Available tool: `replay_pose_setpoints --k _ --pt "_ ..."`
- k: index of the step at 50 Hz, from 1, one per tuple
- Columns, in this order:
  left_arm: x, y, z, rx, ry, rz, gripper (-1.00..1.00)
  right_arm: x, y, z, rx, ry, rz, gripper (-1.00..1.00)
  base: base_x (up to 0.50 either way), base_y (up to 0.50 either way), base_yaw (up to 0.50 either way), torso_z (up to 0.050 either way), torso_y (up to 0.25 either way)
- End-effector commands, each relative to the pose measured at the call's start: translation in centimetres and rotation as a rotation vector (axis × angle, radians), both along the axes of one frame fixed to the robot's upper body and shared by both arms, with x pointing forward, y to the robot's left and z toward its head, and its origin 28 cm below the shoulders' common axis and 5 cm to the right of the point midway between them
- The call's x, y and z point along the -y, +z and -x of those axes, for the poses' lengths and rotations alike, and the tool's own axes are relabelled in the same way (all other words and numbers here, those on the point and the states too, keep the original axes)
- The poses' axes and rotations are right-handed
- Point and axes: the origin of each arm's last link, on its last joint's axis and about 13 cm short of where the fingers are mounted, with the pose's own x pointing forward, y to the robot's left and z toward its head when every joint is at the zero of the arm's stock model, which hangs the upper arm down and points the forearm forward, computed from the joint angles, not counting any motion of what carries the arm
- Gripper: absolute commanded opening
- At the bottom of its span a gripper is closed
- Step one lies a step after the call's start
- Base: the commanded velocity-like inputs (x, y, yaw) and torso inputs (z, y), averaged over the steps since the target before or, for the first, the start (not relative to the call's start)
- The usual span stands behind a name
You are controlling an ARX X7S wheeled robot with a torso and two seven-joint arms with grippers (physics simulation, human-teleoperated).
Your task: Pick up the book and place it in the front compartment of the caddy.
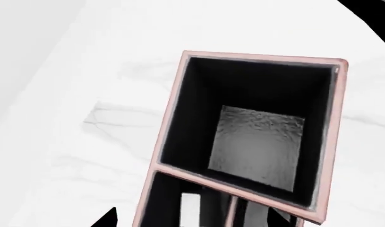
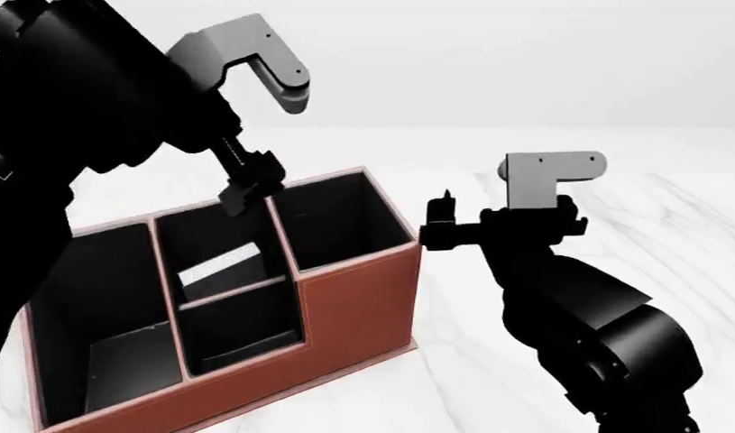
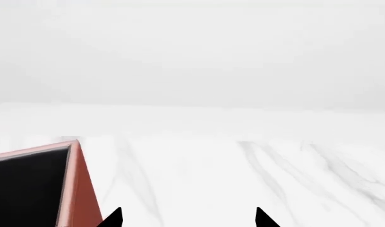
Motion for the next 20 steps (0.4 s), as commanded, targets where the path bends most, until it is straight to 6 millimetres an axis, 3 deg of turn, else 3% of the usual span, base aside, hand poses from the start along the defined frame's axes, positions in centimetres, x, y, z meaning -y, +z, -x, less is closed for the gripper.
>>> replay_pose_setpoints --k 1,8,20 --pt "-0.8 -0.4 4.0 0.134 0.049 0.174 1.0 -0.2 2.5 1.1 0.153 -0.028 -0.039 1.0 0.0 0.0 0.0 0.0 0.0" --pt "-1.7 -2.1 6.3 0.175 0.035 0.206 1.0 -0.1 3.4 1.5 0.21 -0.039 -0.047 1.0 0.0 0.0 0.0 0.0 0.0" --pt "-2.5 -3.3 6.7 0.165 0.069 0.209 1.0 -0.3 3.8 1.7 0.227 -0.041 -0.039 1.0 0.0 0.0 0.0 0.0 0.0"
